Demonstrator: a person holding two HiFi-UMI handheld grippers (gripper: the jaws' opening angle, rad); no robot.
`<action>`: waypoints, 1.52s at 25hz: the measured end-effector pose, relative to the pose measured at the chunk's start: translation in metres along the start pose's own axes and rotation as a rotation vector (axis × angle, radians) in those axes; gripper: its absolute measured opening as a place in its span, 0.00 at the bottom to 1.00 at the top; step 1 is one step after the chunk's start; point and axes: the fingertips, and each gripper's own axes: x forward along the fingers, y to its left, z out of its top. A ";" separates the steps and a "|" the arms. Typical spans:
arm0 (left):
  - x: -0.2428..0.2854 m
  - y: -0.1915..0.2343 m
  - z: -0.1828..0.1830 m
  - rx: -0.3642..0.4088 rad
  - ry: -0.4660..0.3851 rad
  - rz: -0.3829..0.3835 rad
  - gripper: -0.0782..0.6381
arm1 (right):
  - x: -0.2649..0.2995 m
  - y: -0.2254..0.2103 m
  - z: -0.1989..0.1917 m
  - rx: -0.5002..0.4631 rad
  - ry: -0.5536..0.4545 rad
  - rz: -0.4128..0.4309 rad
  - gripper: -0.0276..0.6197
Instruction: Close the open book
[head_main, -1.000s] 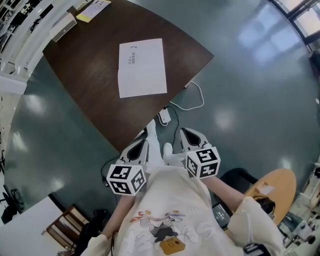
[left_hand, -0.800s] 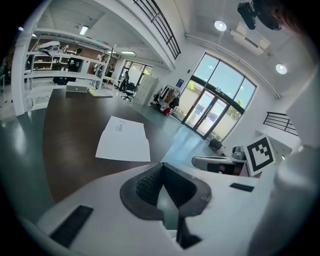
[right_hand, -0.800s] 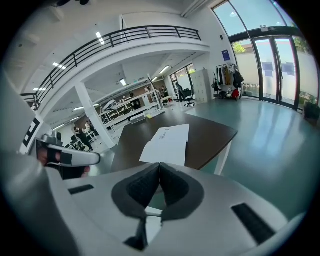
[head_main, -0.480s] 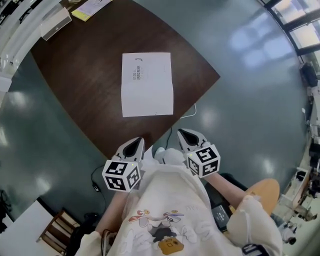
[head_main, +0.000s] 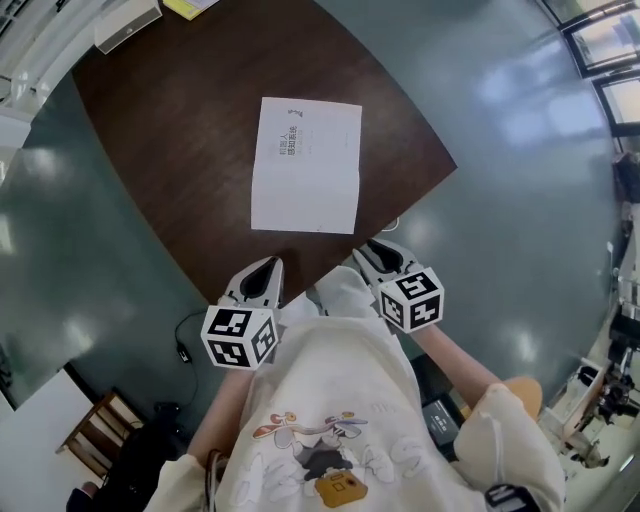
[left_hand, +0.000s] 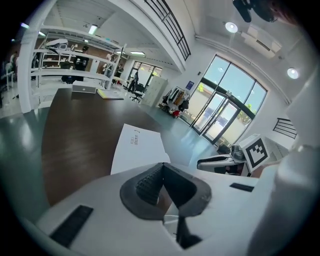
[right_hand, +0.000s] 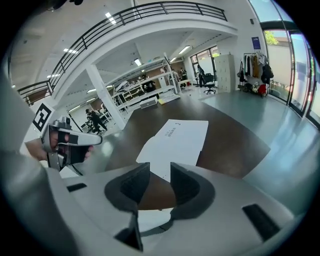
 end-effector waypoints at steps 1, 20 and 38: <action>0.001 0.000 0.000 -0.005 -0.005 0.014 0.12 | 0.004 -0.002 0.001 -0.006 0.006 0.015 0.25; 0.057 0.067 -0.014 0.062 0.143 0.109 0.27 | 0.077 -0.047 -0.032 0.076 0.165 0.158 0.38; 0.149 0.148 -0.049 0.150 0.535 -0.192 0.58 | 0.127 -0.070 -0.049 0.244 0.244 0.116 0.51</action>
